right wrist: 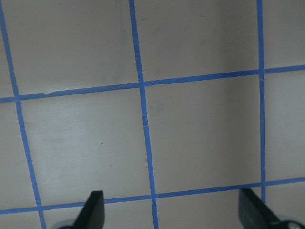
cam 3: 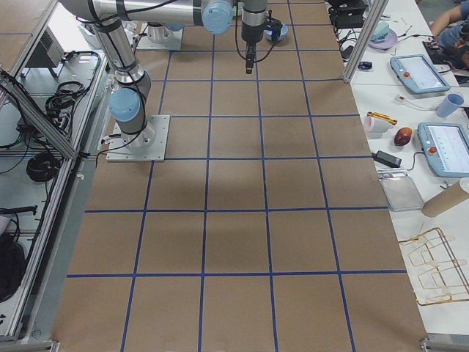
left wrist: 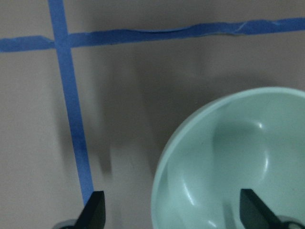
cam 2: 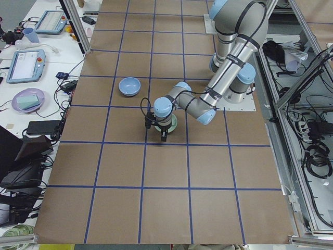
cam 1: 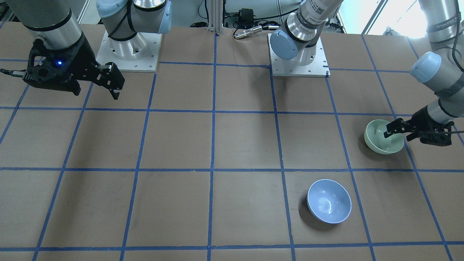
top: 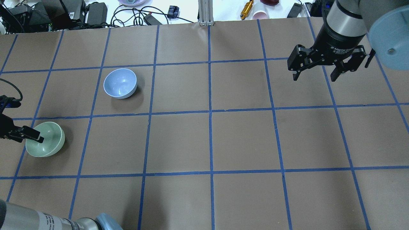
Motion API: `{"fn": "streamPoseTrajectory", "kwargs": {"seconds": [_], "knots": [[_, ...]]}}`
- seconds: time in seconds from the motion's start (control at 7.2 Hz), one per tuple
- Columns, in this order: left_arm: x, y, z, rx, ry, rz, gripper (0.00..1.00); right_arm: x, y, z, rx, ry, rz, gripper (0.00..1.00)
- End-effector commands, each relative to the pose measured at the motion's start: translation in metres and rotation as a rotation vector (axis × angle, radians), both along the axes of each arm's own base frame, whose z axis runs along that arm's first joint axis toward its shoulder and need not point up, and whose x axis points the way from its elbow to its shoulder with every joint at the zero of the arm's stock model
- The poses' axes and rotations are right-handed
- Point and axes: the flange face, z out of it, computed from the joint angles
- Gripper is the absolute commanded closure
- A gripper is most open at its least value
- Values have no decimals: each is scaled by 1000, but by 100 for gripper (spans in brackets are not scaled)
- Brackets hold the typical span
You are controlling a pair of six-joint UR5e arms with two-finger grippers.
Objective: Stack green bowl on blue bowl
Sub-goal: 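Lower the left gripper onto the pale green bowl's rim and close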
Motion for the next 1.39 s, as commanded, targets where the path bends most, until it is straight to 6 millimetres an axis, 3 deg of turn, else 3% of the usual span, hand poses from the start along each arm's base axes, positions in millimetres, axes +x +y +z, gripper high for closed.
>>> {"fn": "streamPoseTrajectory", "kwargs": {"seconds": [0.0, 0.28, 0.56, 0.69, 0.83, 1.25], "knots": [[3, 0, -8, 3, 3, -3, 7, 0, 0, 0, 0, 0, 0, 0], [1, 1, -12, 7, 14, -1, 19, 0, 0, 0, 0, 0, 0, 0], [-5, 6, -20, 21, 26, -3, 51, 0, 0, 0, 0, 0, 0, 0], [-5, 6, -19, 18, 24, -18, 76, 0, 0, 0, 0, 0, 0, 0], [-4, 6, -18, 14, 23, -23, 89, 0, 0, 0, 0, 0, 0, 0], [-3, 5, -13, 8, 16, -23, 97, 0, 0, 0, 0, 0, 0, 0]]}}
